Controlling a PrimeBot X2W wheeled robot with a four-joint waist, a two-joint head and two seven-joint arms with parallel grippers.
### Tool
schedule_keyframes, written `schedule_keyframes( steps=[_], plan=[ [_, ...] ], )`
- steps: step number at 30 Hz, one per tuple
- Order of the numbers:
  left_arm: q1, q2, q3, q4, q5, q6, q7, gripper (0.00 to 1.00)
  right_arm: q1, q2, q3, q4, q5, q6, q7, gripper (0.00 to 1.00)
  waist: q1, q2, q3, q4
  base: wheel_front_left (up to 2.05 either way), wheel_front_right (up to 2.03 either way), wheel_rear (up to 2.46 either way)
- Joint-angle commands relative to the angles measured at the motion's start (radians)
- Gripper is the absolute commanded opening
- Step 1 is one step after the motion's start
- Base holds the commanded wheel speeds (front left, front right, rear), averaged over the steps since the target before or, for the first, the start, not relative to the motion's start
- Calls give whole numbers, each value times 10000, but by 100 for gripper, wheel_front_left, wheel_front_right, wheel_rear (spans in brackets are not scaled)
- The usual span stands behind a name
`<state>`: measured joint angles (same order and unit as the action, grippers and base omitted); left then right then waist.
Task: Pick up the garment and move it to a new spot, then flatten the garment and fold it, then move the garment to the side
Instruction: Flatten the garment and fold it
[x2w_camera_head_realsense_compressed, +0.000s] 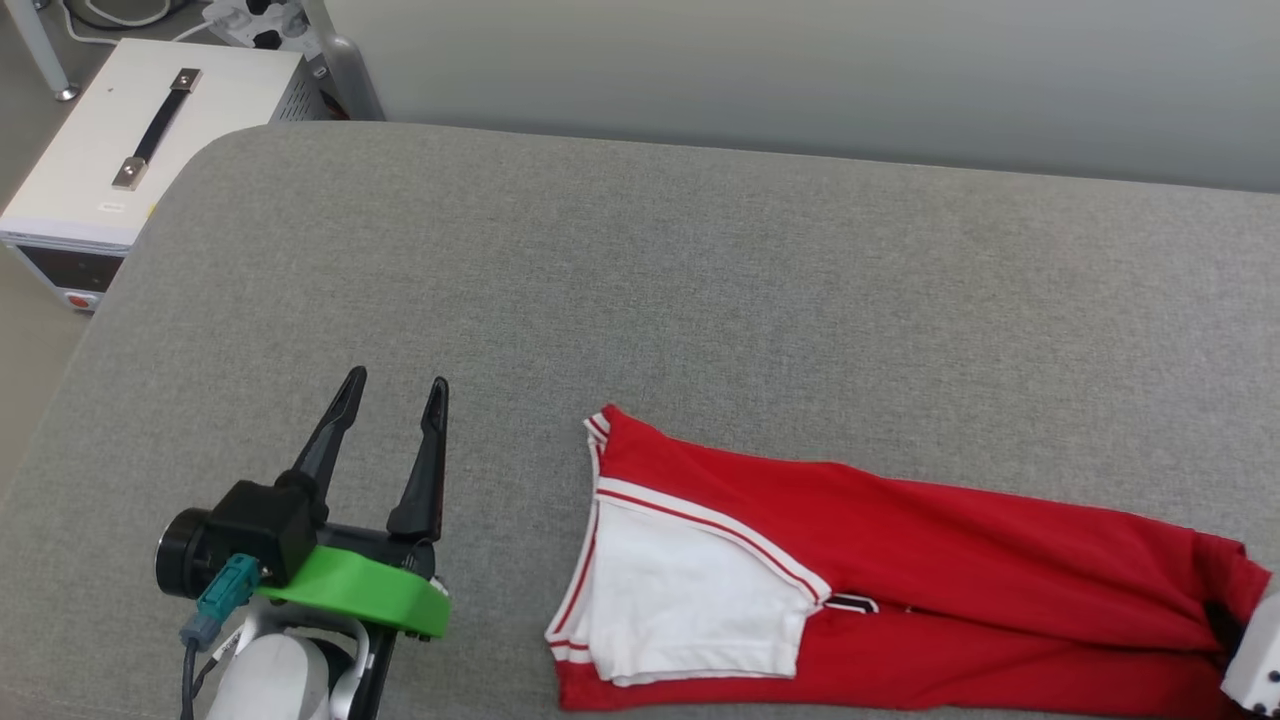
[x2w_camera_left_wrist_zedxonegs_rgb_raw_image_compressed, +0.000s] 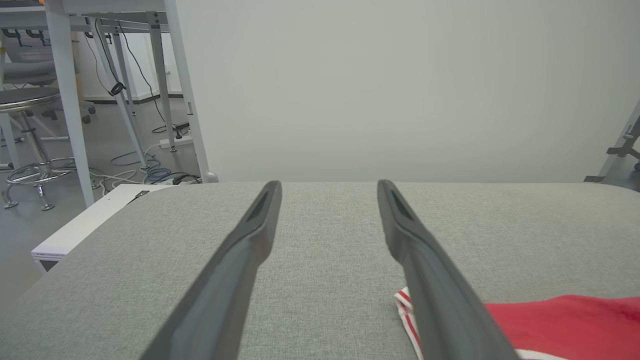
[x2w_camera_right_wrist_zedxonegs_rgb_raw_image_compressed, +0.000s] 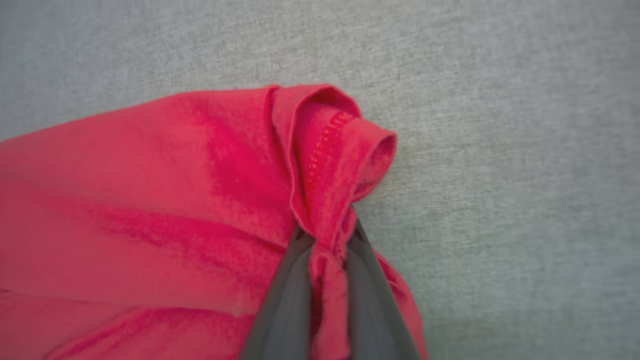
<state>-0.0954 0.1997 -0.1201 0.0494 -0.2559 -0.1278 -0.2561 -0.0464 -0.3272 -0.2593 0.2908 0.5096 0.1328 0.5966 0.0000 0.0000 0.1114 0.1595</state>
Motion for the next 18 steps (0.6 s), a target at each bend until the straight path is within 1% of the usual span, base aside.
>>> schedule_keyframes(
  steps=[1,4,7,13,18],
  plan=[
    [151,55,38,-29,-69,-28,-57,100,20,-199,-194,119,-201,-21,-91,0,0,0,-31,-29,0,0,0],
    [195,15,44,-6,-97,-28,-57,100,-80,-292,-619,173,-308,-21,-186,0,0,0,-94,-69,0,0,0],
    [223,-24,17,20,-115,-28,-57,100,-84,-249,-695,74,-242,-21,-115,0,0,0,-126,-86,0,0,0],
    [320,-56,-74,115,-160,-28,-57,100,183,113,-582,-509,81,-21,85,0,0,0,-317,-97,0,0,0],
    [504,-54,-54,230,-220,-28,-57,100,586,585,-262,-1206,331,-21,353,0,0,0,-665,-92,0,0,0]
  ],
)
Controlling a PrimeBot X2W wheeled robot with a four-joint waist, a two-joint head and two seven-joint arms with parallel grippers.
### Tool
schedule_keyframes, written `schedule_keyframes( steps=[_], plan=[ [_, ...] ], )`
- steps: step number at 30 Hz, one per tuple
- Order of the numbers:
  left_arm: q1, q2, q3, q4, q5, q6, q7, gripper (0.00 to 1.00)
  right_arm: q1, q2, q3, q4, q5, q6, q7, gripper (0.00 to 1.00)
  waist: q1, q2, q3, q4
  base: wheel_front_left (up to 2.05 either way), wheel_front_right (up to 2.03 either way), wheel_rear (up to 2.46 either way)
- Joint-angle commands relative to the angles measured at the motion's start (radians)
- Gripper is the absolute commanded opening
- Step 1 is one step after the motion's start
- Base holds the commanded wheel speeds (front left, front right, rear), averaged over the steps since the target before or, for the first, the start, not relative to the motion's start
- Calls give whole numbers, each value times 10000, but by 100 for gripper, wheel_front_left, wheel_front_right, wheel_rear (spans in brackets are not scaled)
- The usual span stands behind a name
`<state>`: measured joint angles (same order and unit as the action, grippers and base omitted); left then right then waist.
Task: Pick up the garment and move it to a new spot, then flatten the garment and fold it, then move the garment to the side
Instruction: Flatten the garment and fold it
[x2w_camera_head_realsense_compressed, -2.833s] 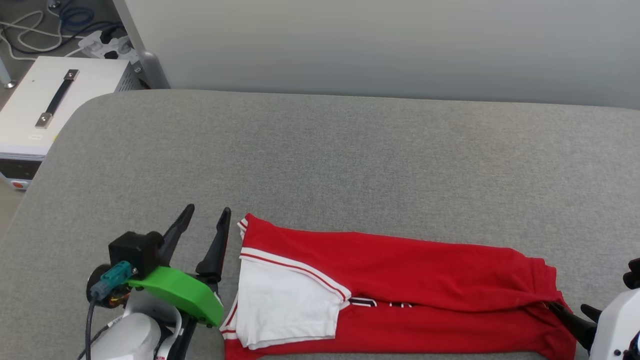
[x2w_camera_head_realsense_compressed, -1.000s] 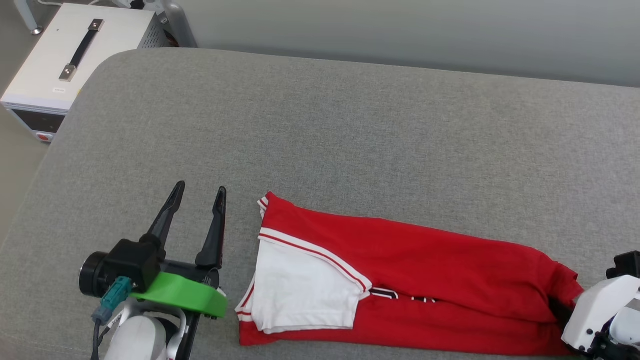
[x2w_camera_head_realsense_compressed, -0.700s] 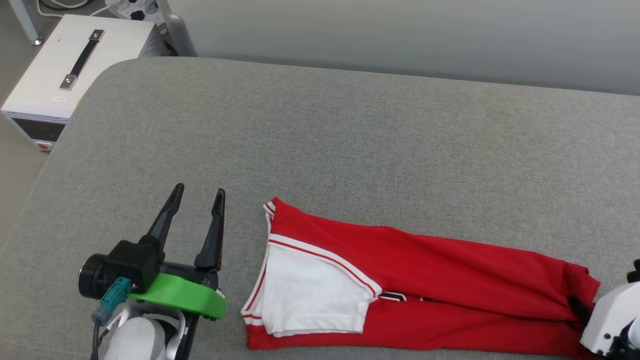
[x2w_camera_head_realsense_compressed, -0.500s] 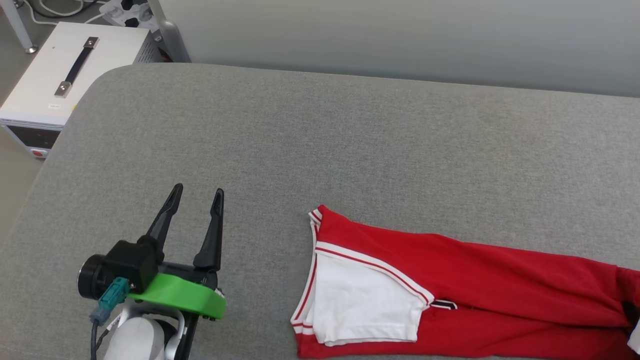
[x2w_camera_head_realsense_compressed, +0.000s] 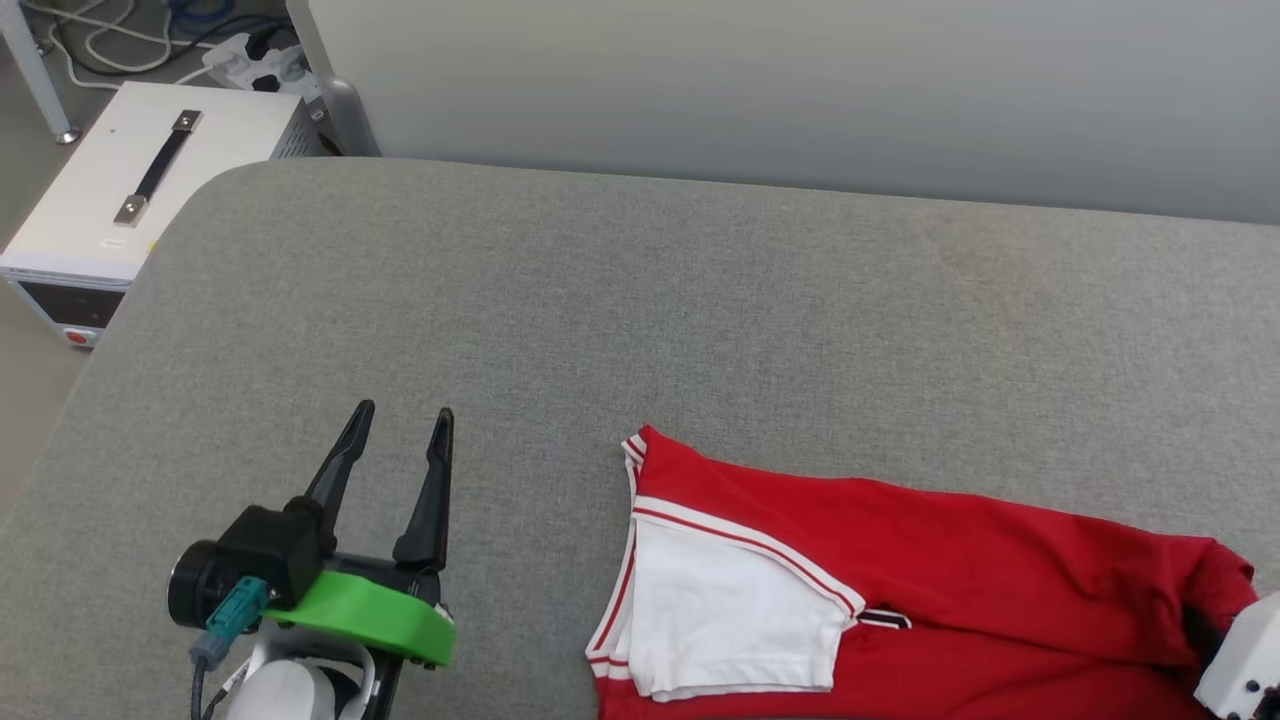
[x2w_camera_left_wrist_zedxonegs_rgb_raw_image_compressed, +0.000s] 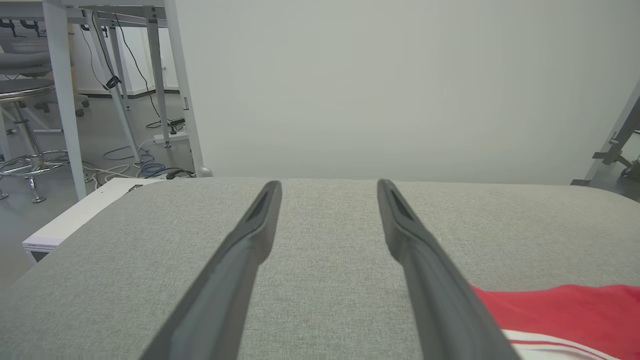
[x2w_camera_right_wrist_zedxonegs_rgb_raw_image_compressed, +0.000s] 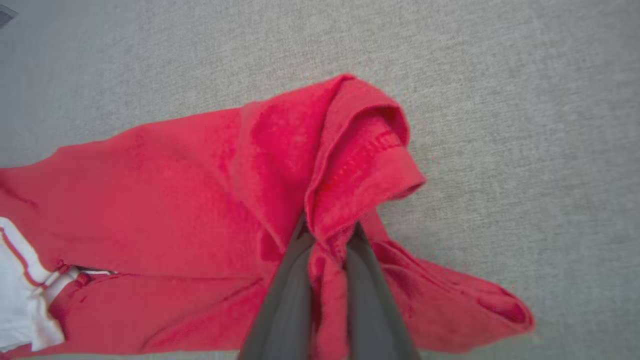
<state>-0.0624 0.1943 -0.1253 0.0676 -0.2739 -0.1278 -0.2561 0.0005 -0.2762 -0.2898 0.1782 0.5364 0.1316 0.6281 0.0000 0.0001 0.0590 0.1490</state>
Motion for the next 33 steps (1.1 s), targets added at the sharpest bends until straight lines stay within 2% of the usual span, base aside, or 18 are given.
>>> schedule_keyframes(
  steps=[1,9,10,17,24,33],
  plan=[
    [197,-2,-9,58,-49,-28,-57,100,181,132,96,-183,81,-9,82,0,0,-1,-182,18,0,0,0],
    [405,-72,-89,121,-139,-29,-57,100,941,836,894,-1601,175,-9,643,0,0,-1,-565,133,0,0,0],
    [452,-77,-73,136,-172,-29,-57,100,1070,1204,1235,-2086,292,-9,763,0,0,-1,-629,199,0,0,0],
    [427,-75,-42,170,-234,-29,-57,100,849,1965,2146,-2685,832,-9,964,0,0,-1,-597,343,0,0,0],
    [345,-77,-18,147,-237,-29,-57,100,395,2247,2923,-2467,1498,-9,470,0,0,-1,-487,528,0,0,0],
    [265,-47,-32,200,-226,-29,-57,100,-535,2257,4230,-874,2948,-9,-1430,0,0,-1,-356,724,0,0,0]
  ],
)
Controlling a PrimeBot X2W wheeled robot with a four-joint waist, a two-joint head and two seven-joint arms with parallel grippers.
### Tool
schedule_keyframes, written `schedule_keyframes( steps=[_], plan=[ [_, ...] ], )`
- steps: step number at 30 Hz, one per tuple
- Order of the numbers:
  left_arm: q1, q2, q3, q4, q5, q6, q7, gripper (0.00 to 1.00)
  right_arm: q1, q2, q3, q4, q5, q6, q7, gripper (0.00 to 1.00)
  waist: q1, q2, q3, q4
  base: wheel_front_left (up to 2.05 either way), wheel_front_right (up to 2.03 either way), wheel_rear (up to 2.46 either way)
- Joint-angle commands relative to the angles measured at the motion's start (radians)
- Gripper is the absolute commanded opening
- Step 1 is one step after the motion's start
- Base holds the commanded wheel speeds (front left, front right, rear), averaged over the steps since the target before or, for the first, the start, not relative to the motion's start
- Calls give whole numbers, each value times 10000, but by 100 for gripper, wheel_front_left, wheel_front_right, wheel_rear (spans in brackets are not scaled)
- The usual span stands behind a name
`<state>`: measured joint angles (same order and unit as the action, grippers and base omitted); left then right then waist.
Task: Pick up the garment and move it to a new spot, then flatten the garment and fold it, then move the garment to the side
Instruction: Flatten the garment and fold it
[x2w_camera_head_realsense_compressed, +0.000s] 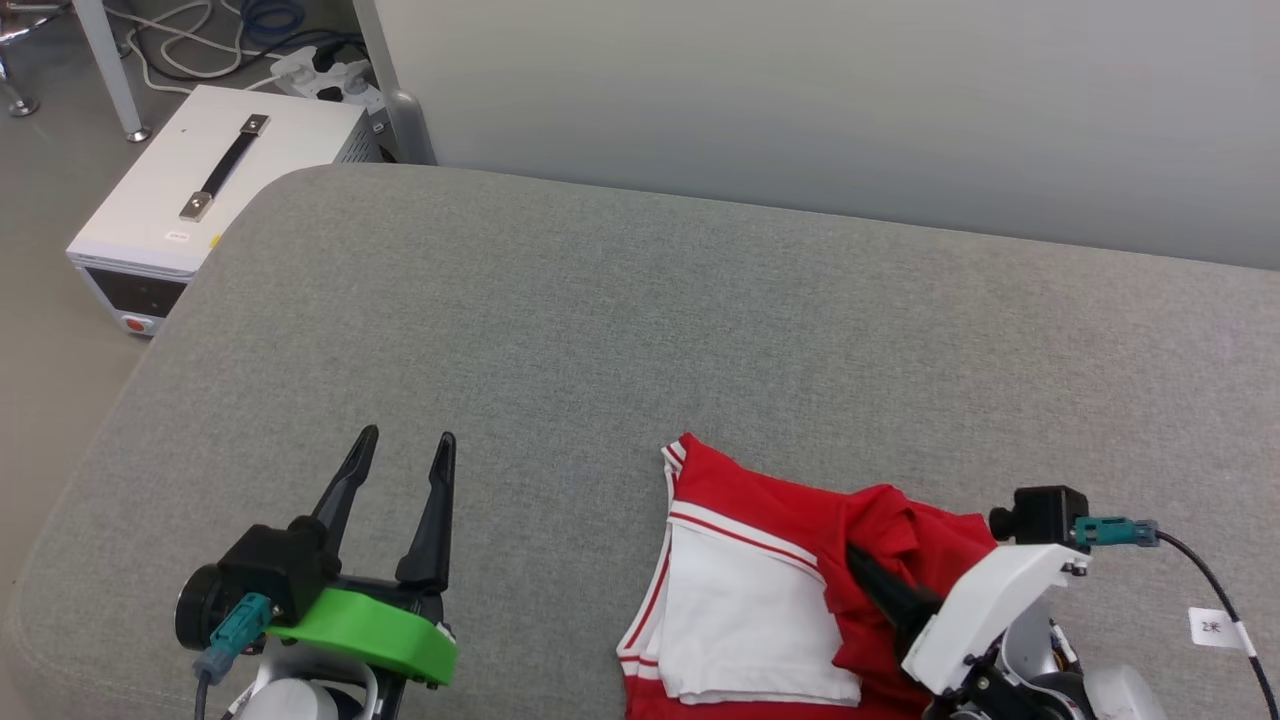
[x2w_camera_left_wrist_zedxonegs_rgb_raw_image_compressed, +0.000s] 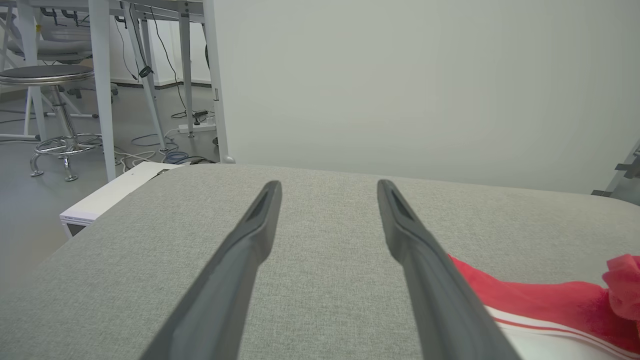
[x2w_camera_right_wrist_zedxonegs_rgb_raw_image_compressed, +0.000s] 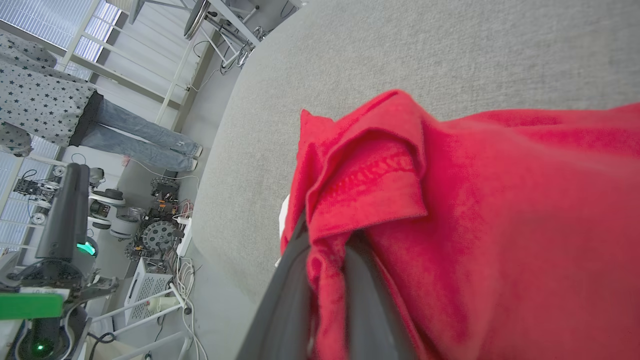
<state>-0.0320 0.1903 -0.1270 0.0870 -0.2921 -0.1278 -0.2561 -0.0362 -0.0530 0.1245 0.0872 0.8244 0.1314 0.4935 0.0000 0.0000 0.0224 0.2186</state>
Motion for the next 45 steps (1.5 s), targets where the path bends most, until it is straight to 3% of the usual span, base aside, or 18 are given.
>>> schedule_keyframes(
  steps=[1,18,19,20,21,24,25,29,34,40,45],
  plan=[
    [-56,-9,-25,8,-44,-29,-57,100,-254,26,241,185,162,-7,-214,0,0,0,9,48,0,0,0],
    [-128,-127,-102,89,-84,-29,-57,100,-2116,27,2275,3259,1114,-7,-2458,0,0,0,107,342,0,0,0],
    [-134,-129,-101,101,-86,-29,-57,100,-2233,27,2354,3505,1130,-7,-2568,11,0,0,107,360,0,0,0],
    [-138,-132,-102,110,-87,-29,-57,100,-2331,27,2438,3691,1103,-7,-2652,38,0,0,106,374,0,0,0],
    [-142,-135,-104,124,-89,-29,-57,100,-2437,27,2526,3910,1118,-7,-2767,100,0,0,104,390,0,0,0],
    [-130,-141,-113,152,-84,-29,-57,100,-2697,27,2994,4228,1346,-7,-2929,100,0,0,79,413,0,0,0],
    [-102,-138,-95,179,-82,-29,-57,100,-2929,27,3733,4025,1727,-7,-3066,100,0,0,40,409,0,0,0],
    [-58,-121,-71,216,-68,-29,-57,100,-3072,27,4556,3511,2367,-7,-3012,100,0,0,-59,383,0,0,0],
    [7,-98,-41,221,-57,-29,-57,100,-3211,28,4702,3300,2360,-7,-2893,100,0,0,-222,298,0,0,0],
    [96,-133,-78,114,-64,-29,-57,100,-3621,-59,3787,3106,594,-7,-2772,100,0,0,-328,80,0,0,0],
    [43,-194,-110,-24,-176,-29,-57,100,-3959,-1112,3155,2191,-2045,-7,-2824,100,0,0,-317,-161,0,0,0]
  ],
)
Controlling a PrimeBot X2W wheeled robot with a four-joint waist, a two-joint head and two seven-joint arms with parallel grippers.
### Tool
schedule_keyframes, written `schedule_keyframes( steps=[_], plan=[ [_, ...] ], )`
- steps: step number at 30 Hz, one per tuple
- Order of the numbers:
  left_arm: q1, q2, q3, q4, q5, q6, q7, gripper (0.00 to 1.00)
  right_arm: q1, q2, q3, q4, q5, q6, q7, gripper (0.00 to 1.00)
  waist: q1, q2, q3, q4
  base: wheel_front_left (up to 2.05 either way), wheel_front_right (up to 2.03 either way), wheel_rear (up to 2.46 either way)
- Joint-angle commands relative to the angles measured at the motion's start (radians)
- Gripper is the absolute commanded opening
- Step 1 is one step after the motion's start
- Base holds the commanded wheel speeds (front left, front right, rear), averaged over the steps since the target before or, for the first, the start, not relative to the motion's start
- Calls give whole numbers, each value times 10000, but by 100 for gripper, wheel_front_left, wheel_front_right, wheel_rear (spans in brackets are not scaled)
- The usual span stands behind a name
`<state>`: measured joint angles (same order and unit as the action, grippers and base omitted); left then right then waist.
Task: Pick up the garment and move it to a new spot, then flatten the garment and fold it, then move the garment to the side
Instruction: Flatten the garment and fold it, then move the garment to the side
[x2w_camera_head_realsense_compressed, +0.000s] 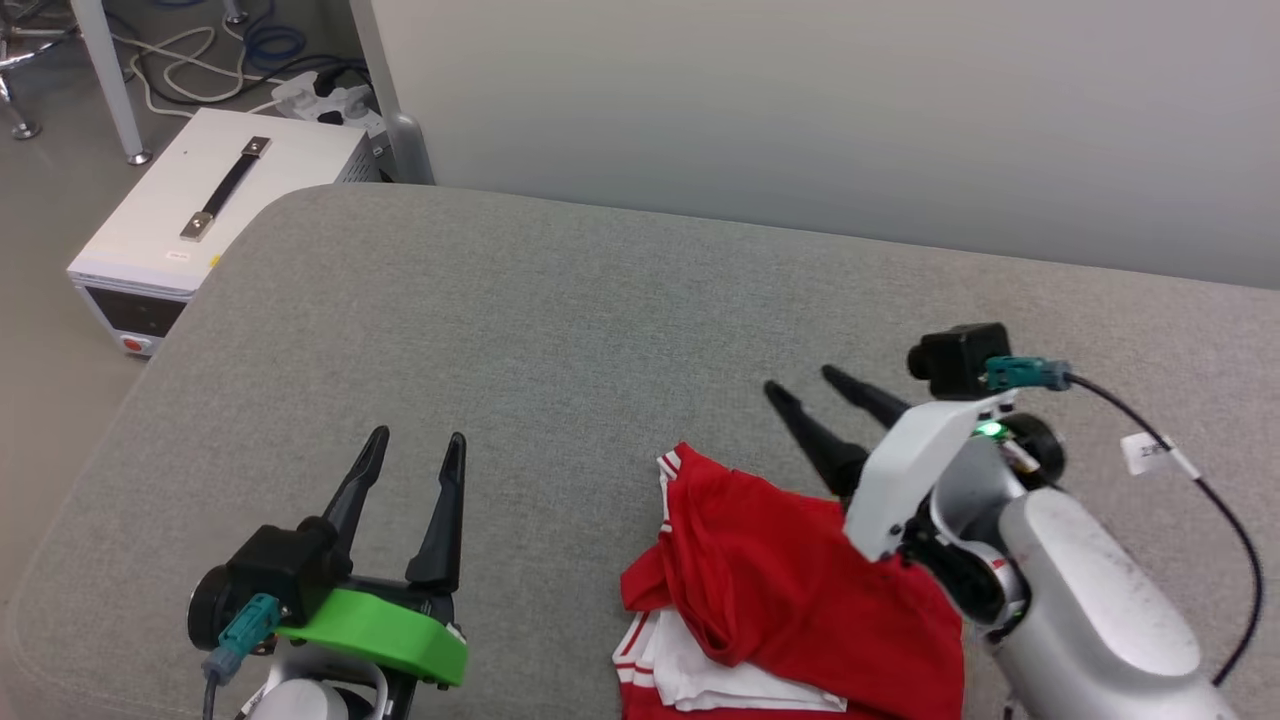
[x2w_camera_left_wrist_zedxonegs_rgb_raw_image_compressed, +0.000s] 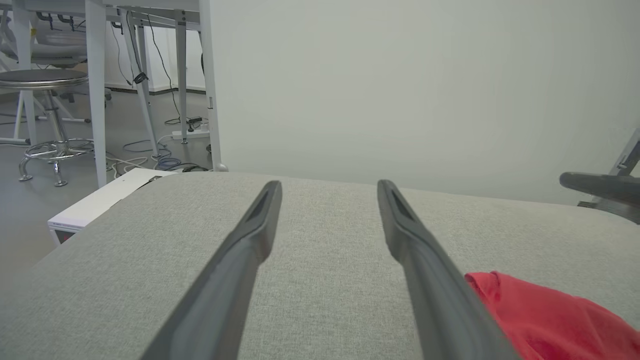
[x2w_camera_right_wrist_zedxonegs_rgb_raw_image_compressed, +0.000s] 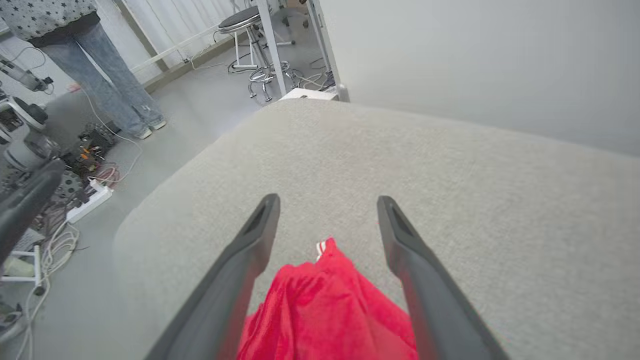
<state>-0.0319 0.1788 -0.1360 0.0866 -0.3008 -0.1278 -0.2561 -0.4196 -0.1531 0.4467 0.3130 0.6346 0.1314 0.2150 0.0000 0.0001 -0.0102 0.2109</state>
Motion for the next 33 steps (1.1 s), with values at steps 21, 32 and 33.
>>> schedule_keyframes(
  steps=[21,32,33],
  plan=[
    [-35,-132,-345,-238,-389,-29,-57,100,2988,-1580,-4494,-3259,-4592,-7,-3159,100,0,-1,106,-896,0,0,0],
    [252,-56,-286,-62,-453,-29,-57,100,4803,-121,-5401,-3964,-4903,-7,-4326,100,0,-1,134,-997,0,0,0],
    [272,-61,-300,-19,-458,-29,-57,100,4878,42,-5451,-3943,-4896,-7,-4386,100,0,-1,134,-989,0,0,0]
  ],
)
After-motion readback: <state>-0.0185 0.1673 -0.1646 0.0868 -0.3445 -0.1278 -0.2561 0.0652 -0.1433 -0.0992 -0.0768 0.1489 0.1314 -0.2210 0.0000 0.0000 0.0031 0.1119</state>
